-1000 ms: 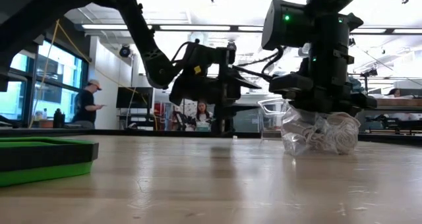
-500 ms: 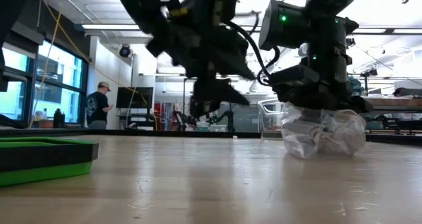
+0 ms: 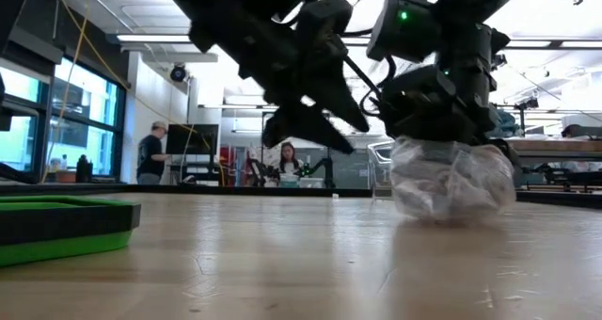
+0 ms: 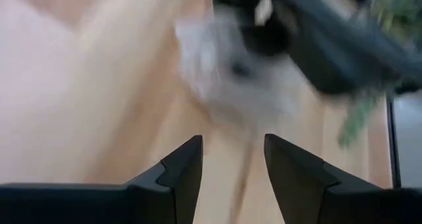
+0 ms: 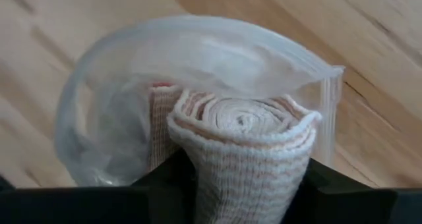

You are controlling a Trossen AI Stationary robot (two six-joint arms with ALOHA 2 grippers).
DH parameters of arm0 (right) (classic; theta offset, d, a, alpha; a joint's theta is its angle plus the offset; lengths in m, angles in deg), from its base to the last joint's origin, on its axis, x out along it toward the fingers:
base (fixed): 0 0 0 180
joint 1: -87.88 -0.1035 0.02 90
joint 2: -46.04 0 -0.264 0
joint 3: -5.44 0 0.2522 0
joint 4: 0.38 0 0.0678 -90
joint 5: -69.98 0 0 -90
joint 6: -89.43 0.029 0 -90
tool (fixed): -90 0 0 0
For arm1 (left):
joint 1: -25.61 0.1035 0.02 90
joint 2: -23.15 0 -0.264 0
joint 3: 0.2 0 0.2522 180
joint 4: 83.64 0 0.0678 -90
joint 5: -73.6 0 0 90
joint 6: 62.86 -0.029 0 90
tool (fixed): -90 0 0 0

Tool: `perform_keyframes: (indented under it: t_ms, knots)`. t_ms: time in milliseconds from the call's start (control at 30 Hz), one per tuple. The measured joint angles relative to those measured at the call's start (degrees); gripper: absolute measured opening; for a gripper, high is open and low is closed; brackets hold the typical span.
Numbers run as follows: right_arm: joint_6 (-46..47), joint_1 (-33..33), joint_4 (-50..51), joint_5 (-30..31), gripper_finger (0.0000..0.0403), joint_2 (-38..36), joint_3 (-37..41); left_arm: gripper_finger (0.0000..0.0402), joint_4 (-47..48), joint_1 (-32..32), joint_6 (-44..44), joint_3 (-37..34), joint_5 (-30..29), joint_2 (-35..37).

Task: Roll bandage
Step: Put the rolled white bandage into the transparent zip bag

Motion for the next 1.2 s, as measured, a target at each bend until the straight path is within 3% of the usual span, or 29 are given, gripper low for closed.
perform_keyframes:
  t_ms: [433,633,833,1200]
  knots:
    - [-8.5,0.06,-7.21,-4.08,0.0132,-0.28,-0.09,0.0158,-2.24,2.19,-3.44,0.0,4.89,0.66]
    - [-12.63,0.08,-10.33,-5.71,0.0132,-0.37,-0.07,0.0158,2.9,0.49,-17.89,0.0,0.32,2.66]
    - [-19.68,-0.1,-11.15,-5.51,0.0133,-0.2,-0.02,0.0158,3.38,0.43,-36.33,-0.02,0.06,2.21]
    - [-27.42,-0.11,-11.0,-4.8,0.0133,-0.04,-0.02,0.0158,-4.4,0.56,-52.44,-0.02,0.71,1.49]
